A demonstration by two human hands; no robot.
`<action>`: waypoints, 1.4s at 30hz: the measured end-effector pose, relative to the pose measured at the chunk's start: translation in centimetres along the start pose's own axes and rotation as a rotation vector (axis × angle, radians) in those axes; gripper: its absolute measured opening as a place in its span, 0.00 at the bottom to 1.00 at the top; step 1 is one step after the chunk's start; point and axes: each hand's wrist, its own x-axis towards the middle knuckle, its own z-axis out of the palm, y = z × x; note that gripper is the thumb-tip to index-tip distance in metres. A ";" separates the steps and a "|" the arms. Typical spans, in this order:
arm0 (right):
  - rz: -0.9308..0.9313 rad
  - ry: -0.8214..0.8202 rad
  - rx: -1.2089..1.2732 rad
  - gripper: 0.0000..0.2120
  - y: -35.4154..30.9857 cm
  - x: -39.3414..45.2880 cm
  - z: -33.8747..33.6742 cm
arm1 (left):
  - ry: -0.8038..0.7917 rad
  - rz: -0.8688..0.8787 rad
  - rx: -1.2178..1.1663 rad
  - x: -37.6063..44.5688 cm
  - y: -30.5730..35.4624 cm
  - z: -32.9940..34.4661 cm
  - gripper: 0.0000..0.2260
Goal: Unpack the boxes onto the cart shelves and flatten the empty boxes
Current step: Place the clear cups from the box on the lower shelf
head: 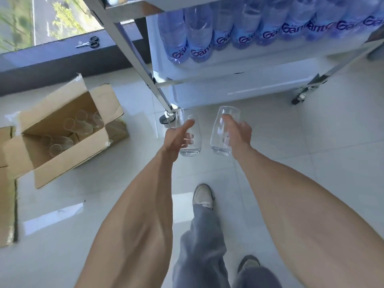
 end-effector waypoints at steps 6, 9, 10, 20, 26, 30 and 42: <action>-0.062 -0.136 0.032 0.19 3.7 9.3 3.8 | 0.042 0.135 0.029 10.1 -2.8 -0.5 0.16; -0.150 -0.183 0.043 0.20 4.7 13.4 5.8 | 0.055 0.220 0.030 14.5 -2.9 -0.3 0.19; -0.181 -0.201 0.060 0.20 5.0 14.6 6.5 | 0.056 0.254 0.020 15.9 -3.0 -0.1 0.20; -0.450 -0.242 0.087 0.18 5.1 20.2 9.8 | 0.180 0.504 -0.026 22.2 -3.3 1.4 0.33; -0.644 -0.031 -0.130 0.27 2.2 21.1 11.2 | 0.297 0.559 0.017 23.0 -0.9 1.4 0.35; -0.796 0.058 -0.145 0.30 1.2 22.7 12.8 | 0.322 0.616 0.046 24.9 0.4 1.1 0.33; -1.134 0.048 -0.320 0.40 -0.4 25.2 16.7 | 0.465 0.710 0.062 28.5 3.2 1.9 0.35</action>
